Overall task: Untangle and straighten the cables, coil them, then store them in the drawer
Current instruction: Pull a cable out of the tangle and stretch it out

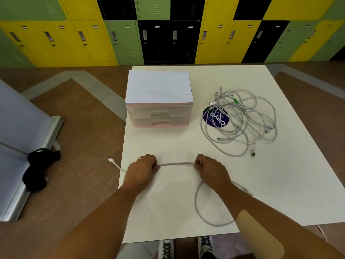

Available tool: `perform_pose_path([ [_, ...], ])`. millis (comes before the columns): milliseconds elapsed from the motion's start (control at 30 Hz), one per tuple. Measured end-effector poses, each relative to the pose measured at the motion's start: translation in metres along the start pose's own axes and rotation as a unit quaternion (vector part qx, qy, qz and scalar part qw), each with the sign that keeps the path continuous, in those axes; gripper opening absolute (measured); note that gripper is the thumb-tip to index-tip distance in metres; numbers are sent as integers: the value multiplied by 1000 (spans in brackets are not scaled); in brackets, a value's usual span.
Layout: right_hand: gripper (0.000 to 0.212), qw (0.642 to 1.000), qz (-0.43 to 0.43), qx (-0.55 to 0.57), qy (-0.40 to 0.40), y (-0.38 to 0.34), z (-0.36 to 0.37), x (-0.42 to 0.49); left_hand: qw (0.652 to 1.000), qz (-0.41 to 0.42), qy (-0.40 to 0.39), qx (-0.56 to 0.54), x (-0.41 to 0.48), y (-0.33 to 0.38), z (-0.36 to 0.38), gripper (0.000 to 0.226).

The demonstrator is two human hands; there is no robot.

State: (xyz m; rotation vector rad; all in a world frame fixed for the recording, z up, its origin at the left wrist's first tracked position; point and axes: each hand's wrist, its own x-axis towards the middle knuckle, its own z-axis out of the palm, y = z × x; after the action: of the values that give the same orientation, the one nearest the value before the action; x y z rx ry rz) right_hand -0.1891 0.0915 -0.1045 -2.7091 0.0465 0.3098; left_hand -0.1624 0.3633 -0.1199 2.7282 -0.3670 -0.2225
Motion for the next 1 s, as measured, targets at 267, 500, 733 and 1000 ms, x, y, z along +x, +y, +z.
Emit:
perform_pose_path([
  [267,10,999,17,32,1,11,-7,0,1000,-5,16,9,-6,-5,-6,11],
  [500,13,998,9,68,2,1,0,1,995,85,-34,-45,19,48,11,21],
  [733,16,998,42,43,-31,-4,-2,6,994,44,-29,-95,26,63,23,5],
  [1000,13,997,40,65,-30,-3,1,1,993,8,-15,-115,21,62,26,6],
])
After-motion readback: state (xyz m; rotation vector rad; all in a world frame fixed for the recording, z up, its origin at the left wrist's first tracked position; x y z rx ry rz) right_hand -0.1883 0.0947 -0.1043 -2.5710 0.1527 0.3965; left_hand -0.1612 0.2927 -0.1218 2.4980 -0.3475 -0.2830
